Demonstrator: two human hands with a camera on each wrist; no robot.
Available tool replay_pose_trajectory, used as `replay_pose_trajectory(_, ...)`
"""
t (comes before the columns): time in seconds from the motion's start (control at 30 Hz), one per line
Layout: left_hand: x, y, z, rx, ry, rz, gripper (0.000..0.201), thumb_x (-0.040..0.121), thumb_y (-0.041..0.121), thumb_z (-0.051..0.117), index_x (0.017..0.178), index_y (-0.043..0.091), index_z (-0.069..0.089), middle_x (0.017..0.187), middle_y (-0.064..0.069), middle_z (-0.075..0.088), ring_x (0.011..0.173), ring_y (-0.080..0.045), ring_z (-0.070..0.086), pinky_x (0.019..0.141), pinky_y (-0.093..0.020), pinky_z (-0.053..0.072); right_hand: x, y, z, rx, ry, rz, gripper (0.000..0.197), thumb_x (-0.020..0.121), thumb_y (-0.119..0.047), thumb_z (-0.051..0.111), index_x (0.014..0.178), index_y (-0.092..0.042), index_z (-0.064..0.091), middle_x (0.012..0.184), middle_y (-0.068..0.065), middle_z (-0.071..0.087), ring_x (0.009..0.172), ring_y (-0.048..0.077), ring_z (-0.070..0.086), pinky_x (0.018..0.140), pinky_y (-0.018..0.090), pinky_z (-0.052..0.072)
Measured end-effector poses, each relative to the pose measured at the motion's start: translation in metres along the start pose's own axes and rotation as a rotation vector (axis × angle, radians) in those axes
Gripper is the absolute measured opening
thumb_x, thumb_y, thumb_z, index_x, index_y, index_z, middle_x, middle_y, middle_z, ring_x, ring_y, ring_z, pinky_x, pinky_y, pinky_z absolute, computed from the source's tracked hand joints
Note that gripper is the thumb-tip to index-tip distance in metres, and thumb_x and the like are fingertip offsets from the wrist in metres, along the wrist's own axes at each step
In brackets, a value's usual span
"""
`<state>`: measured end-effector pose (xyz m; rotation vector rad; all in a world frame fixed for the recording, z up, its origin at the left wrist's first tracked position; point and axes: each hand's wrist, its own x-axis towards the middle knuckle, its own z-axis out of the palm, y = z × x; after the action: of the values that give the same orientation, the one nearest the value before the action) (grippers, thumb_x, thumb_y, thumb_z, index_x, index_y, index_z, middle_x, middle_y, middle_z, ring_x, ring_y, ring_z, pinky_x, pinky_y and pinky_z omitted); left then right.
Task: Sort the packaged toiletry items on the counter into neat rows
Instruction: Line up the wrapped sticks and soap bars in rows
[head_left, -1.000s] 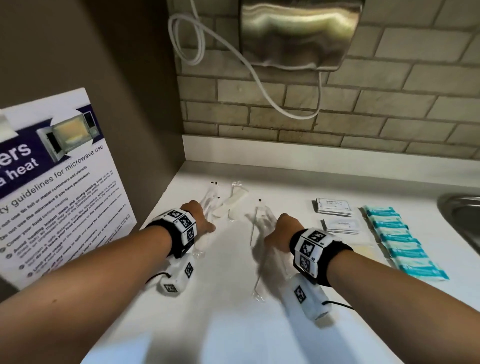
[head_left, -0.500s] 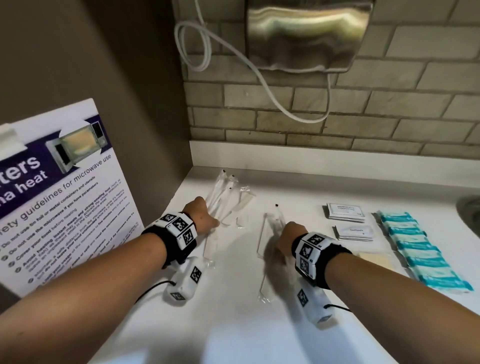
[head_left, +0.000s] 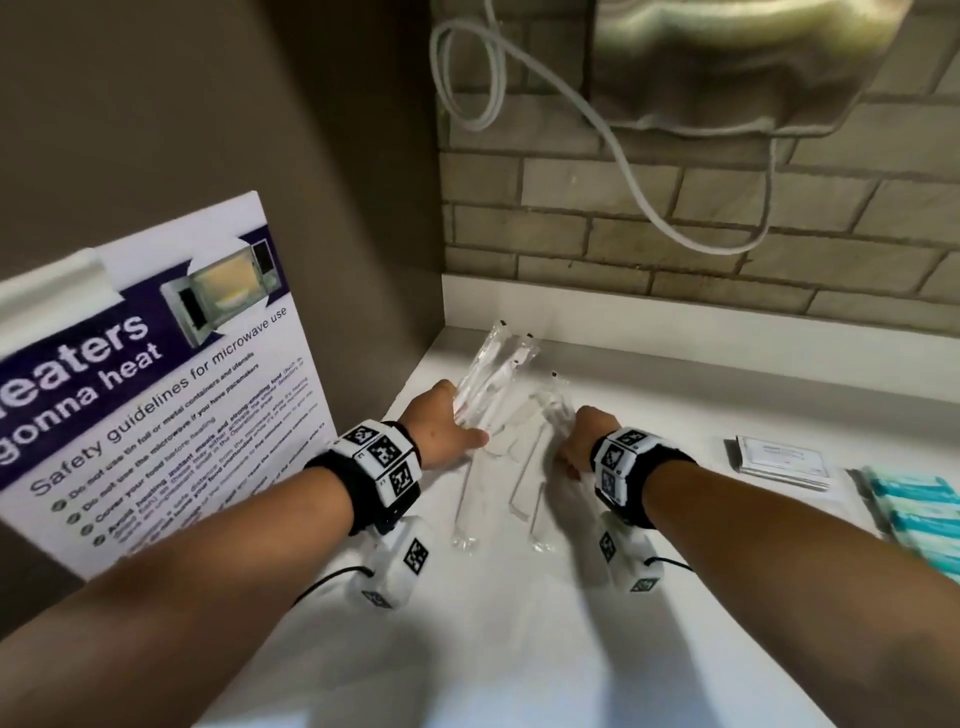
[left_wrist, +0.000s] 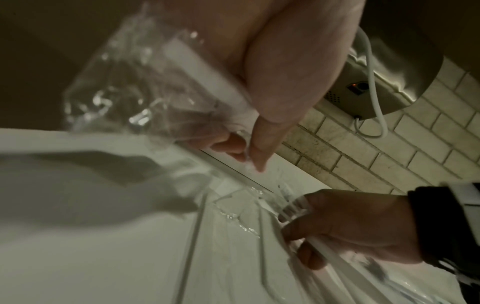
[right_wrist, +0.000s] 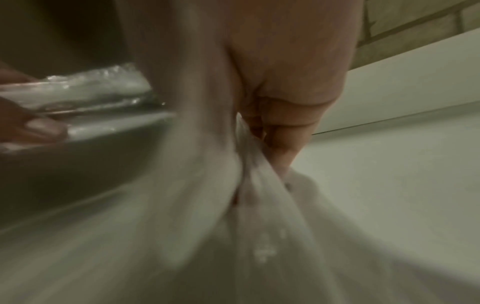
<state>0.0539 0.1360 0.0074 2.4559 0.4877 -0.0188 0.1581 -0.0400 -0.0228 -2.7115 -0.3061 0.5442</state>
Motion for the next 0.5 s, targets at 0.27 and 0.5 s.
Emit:
replay_pose_trajectory(0.27, -0.004, 0.004, 0.0, -0.02, -0.014, -0.021, 0.05, 0.079, 0.036, 0.075, 0.111, 0.009, 0.047, 0.099, -0.003, 0.058, 0.085, -0.018, 0.055, 0.068, -0.026, 0.04, -0.005, -0.019, 0.001, 0.171, -0.006, -0.038, 0.044, 0.076, -0.026, 0.074, 0.109, -0.008, 0.052, 0.108, 0.01, 0.06, 0.091, 0.029, 0.058, 0.07, 0.031, 0.047)
replay_pose_trajectory(0.5, -0.016, 0.045, 0.046, -0.068, -0.135, 0.082, 0.048, 0.081, 0.036, 0.072, 0.114, 0.012, 0.047, 0.099, -0.001, 0.058, 0.089, -0.02, 0.058, 0.072, -0.028, 0.044, -0.018, 0.051, -0.027, 0.315, 0.08, 0.094, 0.046, 0.095, -0.037, 0.053, 0.119, 0.002, 0.059, 0.087, 0.012, 0.065, 0.074, 0.026, 0.064, 0.058, 0.023, 0.047)
